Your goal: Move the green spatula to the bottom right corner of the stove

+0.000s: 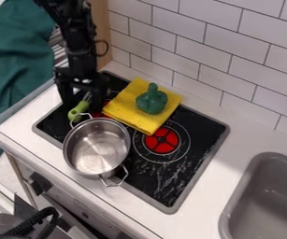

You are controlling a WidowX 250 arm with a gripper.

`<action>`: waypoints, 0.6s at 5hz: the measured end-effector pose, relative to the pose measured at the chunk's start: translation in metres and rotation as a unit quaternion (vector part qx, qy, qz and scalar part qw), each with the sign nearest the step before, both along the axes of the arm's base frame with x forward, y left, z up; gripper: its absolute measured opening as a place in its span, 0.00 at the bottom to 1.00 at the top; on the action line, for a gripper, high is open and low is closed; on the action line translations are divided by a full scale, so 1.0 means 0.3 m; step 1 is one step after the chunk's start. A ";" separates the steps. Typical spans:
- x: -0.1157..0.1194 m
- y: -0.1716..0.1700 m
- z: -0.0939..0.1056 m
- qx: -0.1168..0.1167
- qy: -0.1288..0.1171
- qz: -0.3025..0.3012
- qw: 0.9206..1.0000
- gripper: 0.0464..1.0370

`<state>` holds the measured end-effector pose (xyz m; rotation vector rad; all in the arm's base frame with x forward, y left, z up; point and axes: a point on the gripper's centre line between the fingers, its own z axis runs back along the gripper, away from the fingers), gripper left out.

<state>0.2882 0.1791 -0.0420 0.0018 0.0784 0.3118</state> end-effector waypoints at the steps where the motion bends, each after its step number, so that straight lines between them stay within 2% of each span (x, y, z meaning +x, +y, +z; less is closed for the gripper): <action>1: -0.002 0.020 -0.009 0.004 0.002 -0.006 1.000 0.91; 3: -0.011 0.024 -0.021 0.007 -0.008 -0.010 1.000 0.36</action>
